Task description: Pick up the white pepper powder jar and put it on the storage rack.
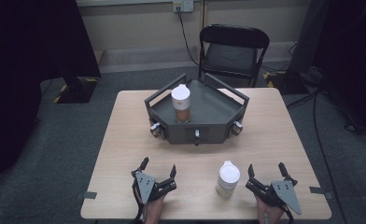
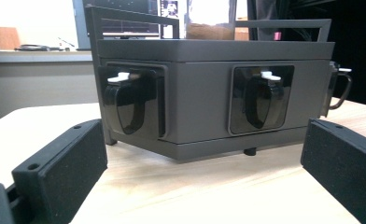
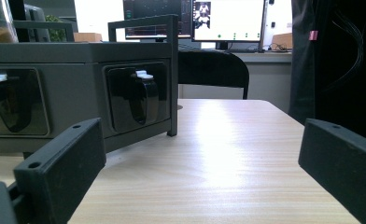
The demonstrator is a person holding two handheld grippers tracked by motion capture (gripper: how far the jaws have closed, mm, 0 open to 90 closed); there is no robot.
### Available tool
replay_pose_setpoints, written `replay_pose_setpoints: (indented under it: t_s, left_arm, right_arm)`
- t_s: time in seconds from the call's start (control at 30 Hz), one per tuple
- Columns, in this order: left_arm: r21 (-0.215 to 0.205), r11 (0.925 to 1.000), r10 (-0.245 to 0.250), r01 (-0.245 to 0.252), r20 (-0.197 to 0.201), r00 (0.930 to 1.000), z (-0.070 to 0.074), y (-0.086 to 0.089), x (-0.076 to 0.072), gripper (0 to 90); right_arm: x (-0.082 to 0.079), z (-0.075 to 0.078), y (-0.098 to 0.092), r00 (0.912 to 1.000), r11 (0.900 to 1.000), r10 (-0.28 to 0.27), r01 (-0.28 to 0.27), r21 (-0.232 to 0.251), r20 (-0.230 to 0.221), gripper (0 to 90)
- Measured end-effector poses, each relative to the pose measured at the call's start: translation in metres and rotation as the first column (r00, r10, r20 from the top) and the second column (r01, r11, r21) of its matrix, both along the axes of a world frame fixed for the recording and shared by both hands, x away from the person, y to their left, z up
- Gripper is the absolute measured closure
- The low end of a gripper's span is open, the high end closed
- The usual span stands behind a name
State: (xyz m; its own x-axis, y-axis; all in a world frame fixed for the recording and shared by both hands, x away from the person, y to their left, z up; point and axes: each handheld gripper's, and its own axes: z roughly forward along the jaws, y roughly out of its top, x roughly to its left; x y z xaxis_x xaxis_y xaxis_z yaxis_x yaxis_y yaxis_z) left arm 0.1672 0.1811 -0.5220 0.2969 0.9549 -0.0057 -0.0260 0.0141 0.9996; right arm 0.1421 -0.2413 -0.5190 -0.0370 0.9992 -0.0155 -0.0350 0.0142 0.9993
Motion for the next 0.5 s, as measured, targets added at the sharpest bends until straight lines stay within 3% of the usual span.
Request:
replay_pose_setpoints:
  t_s: [0.33,0.5]
  left_arm:
    - [0.0,1.0,0.0,0.0,0.0,1.0,0.0,0.0,0.0,0.0]
    - [0.0,1.0,0.002,-0.002,-0.001,1.0,0.0,0.0,0.0,0.1]
  right_arm:
    - [-0.003,0.005,-0.003,1.0,1.0,0.004,-0.004,0.005,-0.006,0.0]
    - [-0.013,0.013,-0.003,0.9998,1.0,0.018,-0.018,0.016,0.01,0.0]
